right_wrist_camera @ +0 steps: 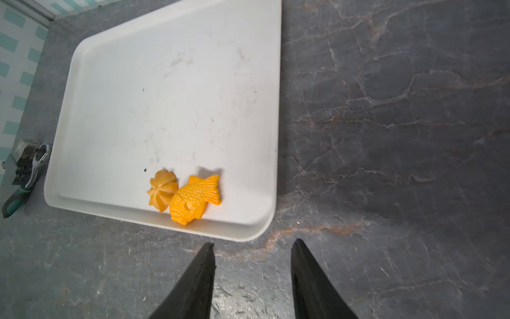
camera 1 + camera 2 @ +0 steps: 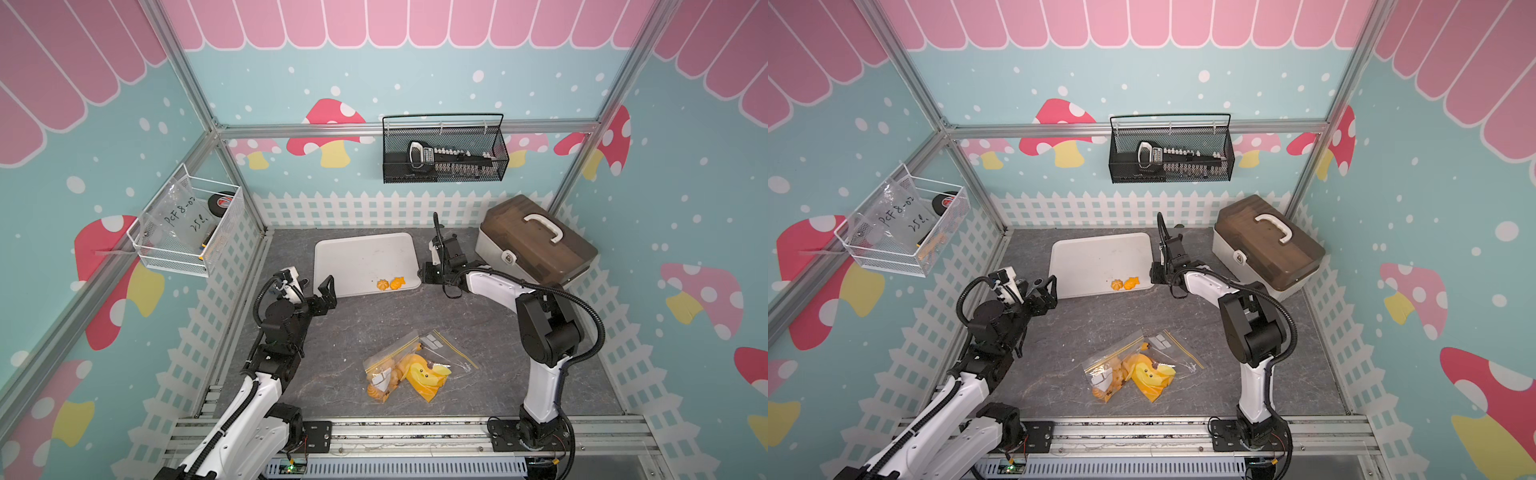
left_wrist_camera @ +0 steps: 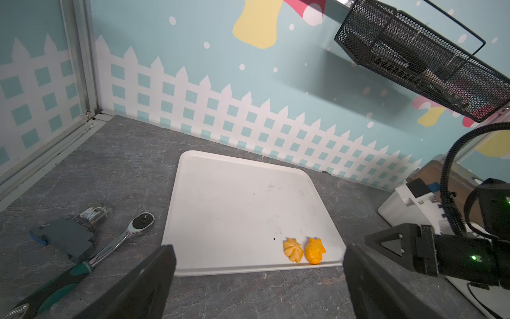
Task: Pour cookies out of the ziploc bag
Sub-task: Move the tray to the center of the board.
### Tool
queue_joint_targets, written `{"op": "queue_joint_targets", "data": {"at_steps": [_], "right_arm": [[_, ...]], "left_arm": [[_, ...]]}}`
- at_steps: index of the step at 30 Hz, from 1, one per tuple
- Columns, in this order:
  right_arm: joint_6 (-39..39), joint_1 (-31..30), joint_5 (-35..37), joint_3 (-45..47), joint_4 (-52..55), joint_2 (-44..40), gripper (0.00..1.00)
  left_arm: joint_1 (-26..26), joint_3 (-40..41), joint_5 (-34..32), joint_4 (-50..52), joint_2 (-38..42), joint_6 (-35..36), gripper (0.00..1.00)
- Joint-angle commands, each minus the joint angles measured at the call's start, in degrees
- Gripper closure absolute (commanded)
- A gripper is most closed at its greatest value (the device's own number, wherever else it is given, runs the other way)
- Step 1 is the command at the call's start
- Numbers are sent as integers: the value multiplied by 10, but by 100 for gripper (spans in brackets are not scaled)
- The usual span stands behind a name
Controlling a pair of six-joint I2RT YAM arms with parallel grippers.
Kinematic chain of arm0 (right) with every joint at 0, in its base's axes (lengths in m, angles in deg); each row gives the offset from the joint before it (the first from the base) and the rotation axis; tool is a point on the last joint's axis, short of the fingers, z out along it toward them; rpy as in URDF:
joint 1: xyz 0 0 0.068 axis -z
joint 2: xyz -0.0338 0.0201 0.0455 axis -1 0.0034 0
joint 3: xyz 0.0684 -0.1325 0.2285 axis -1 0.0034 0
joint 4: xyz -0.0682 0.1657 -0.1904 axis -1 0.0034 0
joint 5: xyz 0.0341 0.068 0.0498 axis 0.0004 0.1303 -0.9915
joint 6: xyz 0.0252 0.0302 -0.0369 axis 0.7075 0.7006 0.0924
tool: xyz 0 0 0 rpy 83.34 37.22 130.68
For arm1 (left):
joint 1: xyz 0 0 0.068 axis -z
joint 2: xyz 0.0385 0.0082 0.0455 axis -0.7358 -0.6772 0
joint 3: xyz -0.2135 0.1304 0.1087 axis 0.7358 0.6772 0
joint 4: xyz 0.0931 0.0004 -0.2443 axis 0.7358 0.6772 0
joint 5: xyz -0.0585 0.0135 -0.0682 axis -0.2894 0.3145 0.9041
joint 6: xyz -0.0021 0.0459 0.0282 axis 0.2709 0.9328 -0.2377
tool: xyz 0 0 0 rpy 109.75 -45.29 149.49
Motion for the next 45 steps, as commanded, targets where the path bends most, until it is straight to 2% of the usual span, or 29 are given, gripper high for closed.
{"op": "queue_joint_targets", "data": {"at_steps": [1, 4, 11, 17, 20, 26, 34, 45], "right_arm": [[10, 2, 46, -26, 19, 36, 58], [4, 0, 48, -70, 48, 68, 59], [-12, -17, 101, -163, 119, 139, 61], [-30, -21, 149, -179, 183, 163, 60], [-38, -21, 155, -162, 196, 161, 60], [-36, -21, 112, -134, 190, 157, 64], [-44, -20, 118, -129, 227, 148, 68], [-48, 3, 93, 20, 244, 56, 73]], "left_arm": [[1, -7, -2, 8, 1, -8, 1], [1, -7, -4, 13, 2, -5, 1], [1, -2, -11, 14, 8, -3, 1], [2, -6, -9, 14, 0, -3, 1], [1, -7, -11, 15, -2, -4, 1], [1, -5, -17, 16, 2, -5, 1], [1, -5, -20, 18, 1, -3, 1], [1, -6, -19, 17, -2, -4, 1]]}}
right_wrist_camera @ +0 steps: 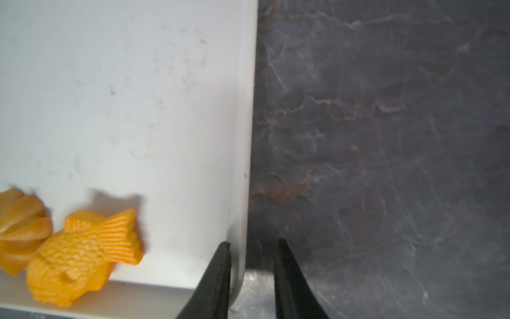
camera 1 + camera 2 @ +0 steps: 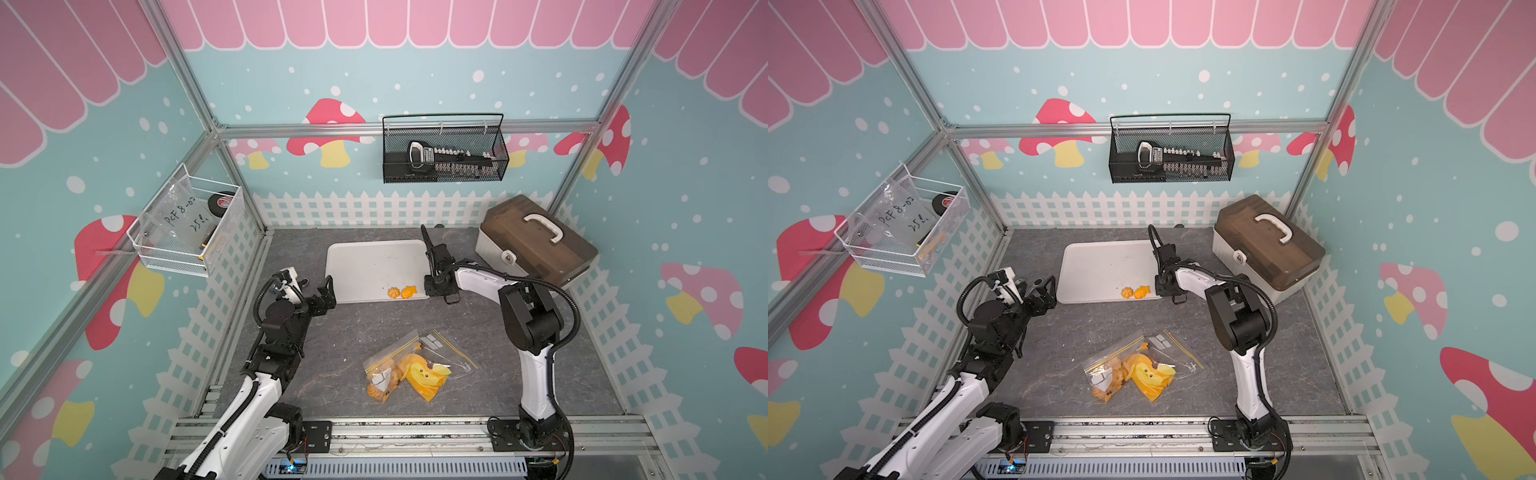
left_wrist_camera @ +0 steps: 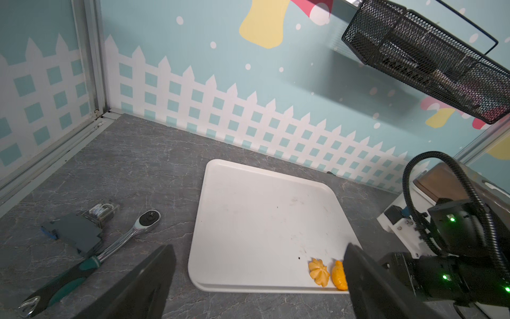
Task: Pour cookies out of the ziploc bag
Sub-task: Move the tray to the center of the board.
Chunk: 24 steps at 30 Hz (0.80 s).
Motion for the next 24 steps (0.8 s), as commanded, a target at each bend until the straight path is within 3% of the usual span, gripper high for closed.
{"op": "queue_joint_targets", "data": {"at_steps": [1, 16, 24], "right_arm": [[-6, 4, 13, 58, 80, -14, 73], [-39, 50, 92, 204, 88, -121, 76], [-51, 70, 89, 235, 67, -150, 68]], "left_arm": [[1, -6, -6, 11, -1, -4, 1], [1, -3, -8, 9, 4, -3, 1], [1, -3, 3, 10, 4, 2, 1]]}}
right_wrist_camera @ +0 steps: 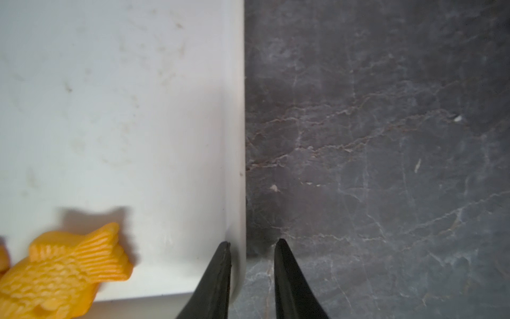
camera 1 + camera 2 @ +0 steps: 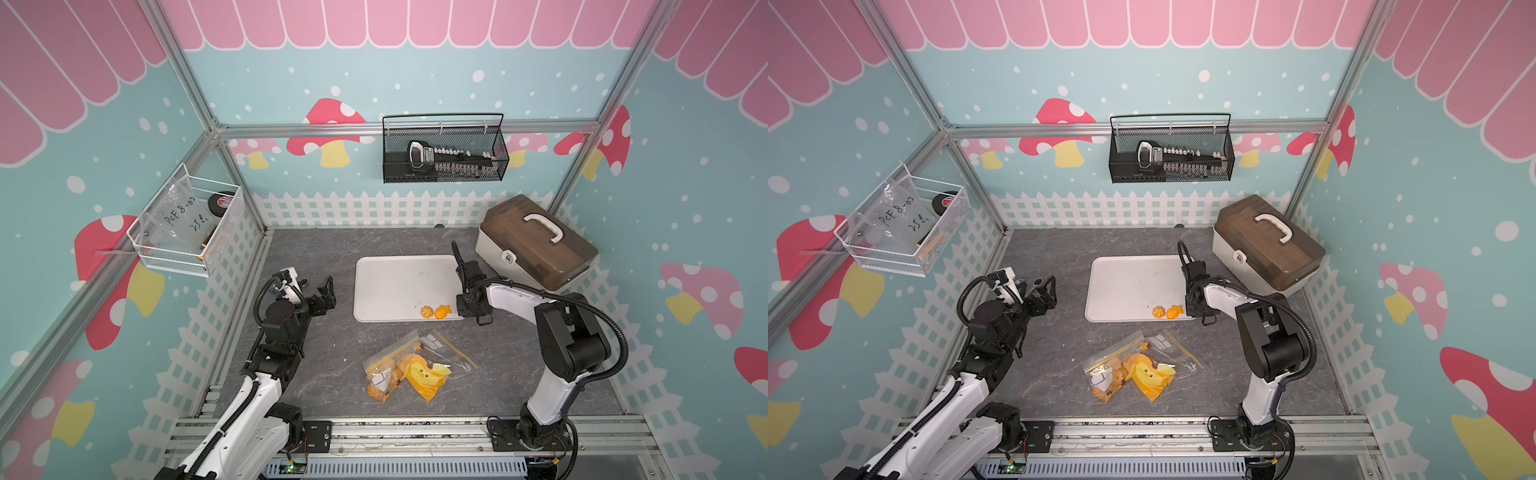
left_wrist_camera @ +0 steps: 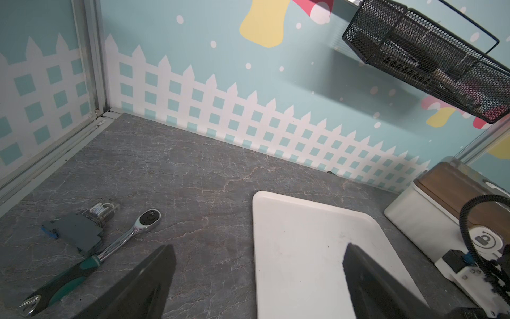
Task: Pour cookies out of the ziploc bag
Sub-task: Move the tray to the center of the board.
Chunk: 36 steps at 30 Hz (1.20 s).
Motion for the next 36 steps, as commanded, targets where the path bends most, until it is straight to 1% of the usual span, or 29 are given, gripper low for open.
{"op": "queue_joint_targets", "data": {"at_steps": [1, 3, 5, 8, 10, 13, 15, 16, 17, 18, 19, 21, 22, 24, 26, 28, 30, 34, 35, 36], "right_arm": [[-15, 7, 18, 29, 42, 2, 66], [-30, 5, -4, 37, 25, -35, 57], [-44, -1, -27, 49, 8, -90, 52], [-55, -6, -62, 70, -6, -191, 46], [-56, -7, -98, 87, -21, -251, 45], [-54, -9, -188, 126, -68, -325, 43], [-51, -10, -252, 161, -112, -359, 42], [-50, -12, -267, 176, -126, -372, 42], [-48, -13, -277, 193, -143, -383, 42], [-46, -12, -278, 210, -161, -392, 42], [-45, -13, -270, 224, -175, -397, 43], [-44, -13, -245, 248, -205, -398, 44], [-41, -13, -237, 261, -228, -396, 44], [-32, -12, -234, 285, -277, -389, 44], [-26, -13, -237, 307, -322, -379, 44], [-24, -13, -237, 319, -346, -365, 44], [-25, -13, -243, 318, -350, -358, 45], [-23, -12, -242, 328, -359, -365, 46], [-22, -12, -240, 332, -361, -370, 46], [-21, -13, -238, 335, -363, -375, 46]], "left_arm": [[1, -5, 9, 8, 3, 2, 1], [2, -13, 32, 12, -1, -4, 2], [7, -23, 66, 9, -15, -7, 1], [34, -62, 100, 42, -47, -3, 1], [60, -95, 118, 87, -66, -4, 1], [117, -128, 149, 134, -87, -8, 1], [144, -146, 202, 157, -102, -11, 1], [159, -156, 228, 169, -109, -10, 5], [171, -171, 256, 189, -118, -7, 15], [186, -190, 267, 222, -127, -3, 25], [203, -206, 255, 253, -136, -2, 30], [252, -236, 200, 325, -157, -7, 32], [274, -247, 187, 356, -168, -10, 33], [306, -256, 187, 395, -183, -25, 35], [328, -262, 199, 424, -186, -38, 41], [344, -268, 220, 453, -181, -47, 45], [357, -277, 223, 488, -178, -46, 47], [360, -281, 180, 534, -168, -40, 49], [359, -281, 172, 537, -169, -39, 51], [358, -280, 170, 536, -173, -38, 58]]}}
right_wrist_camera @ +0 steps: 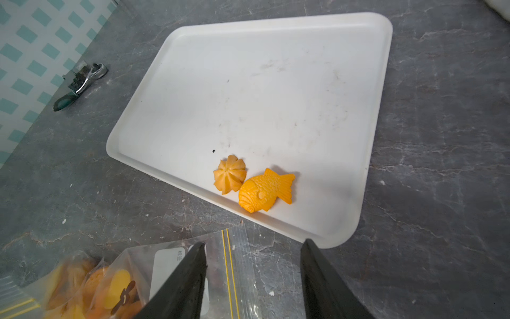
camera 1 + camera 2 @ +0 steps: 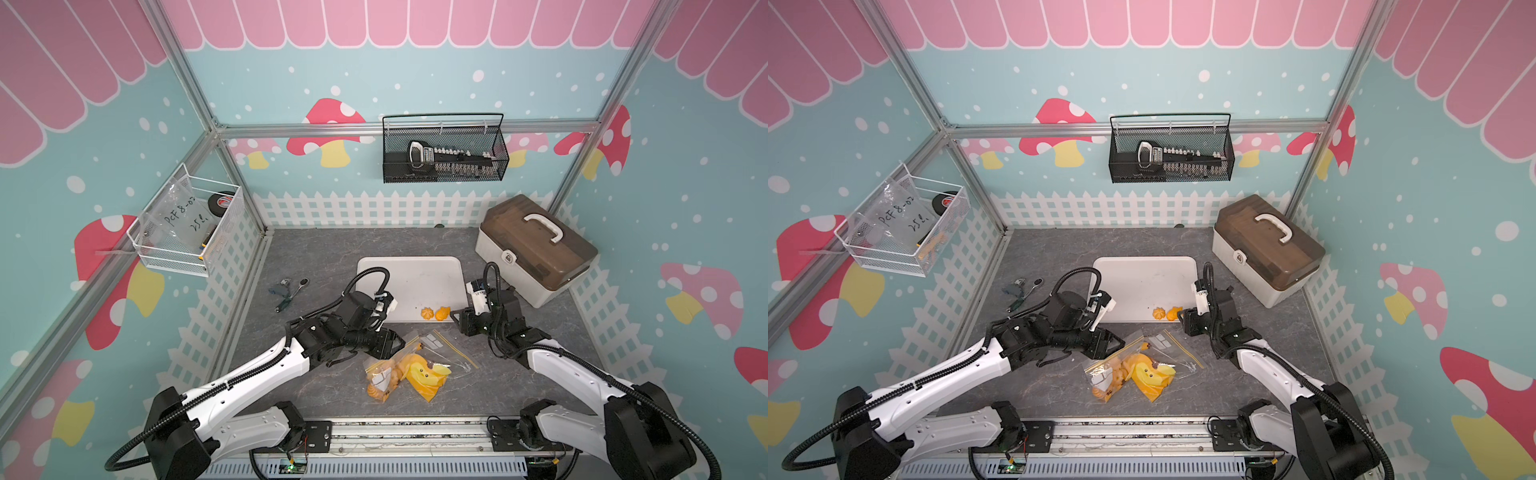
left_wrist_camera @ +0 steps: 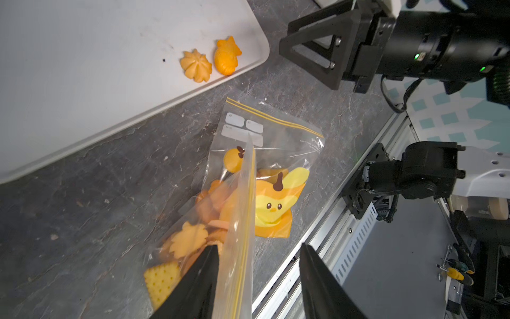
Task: Pour cookies out of the ziploc bag
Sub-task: Move the tray to the center of the board, then adjust the ziploc bag at the center of the board.
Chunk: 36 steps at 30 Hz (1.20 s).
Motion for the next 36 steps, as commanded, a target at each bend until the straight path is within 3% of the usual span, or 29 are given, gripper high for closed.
{"op": "queue_joint_targets", "data": {"at_steps": [1, 10, 15, 22, 26, 31, 36], "right_arm": [[6, -1, 1, 19, -34, -19, 46], [9, -2, 6, 31, -40, -33, 46], [8, -1, 4, 29, -42, -28, 46], [10, -2, 2, 26, -42, -21, 46], [8, -2, 1, 27, -42, -21, 47], [9, -2, 1, 25, -42, -18, 47], [9, -2, 1, 25, -42, -18, 47]], "left_arm": [[-1, -13, -20, 40, -2, -3, 67], [-5, -5, 6, -9, -28, -12, 62], [-15, 2, 10, -14, -30, -10, 50], [-32, 14, 8, -16, -23, -8, 49], [-33, 15, 27, -22, -31, -8, 52], [-33, 22, 77, -45, -31, -13, 66], [-33, 30, 87, -53, -24, -17, 67]]}}
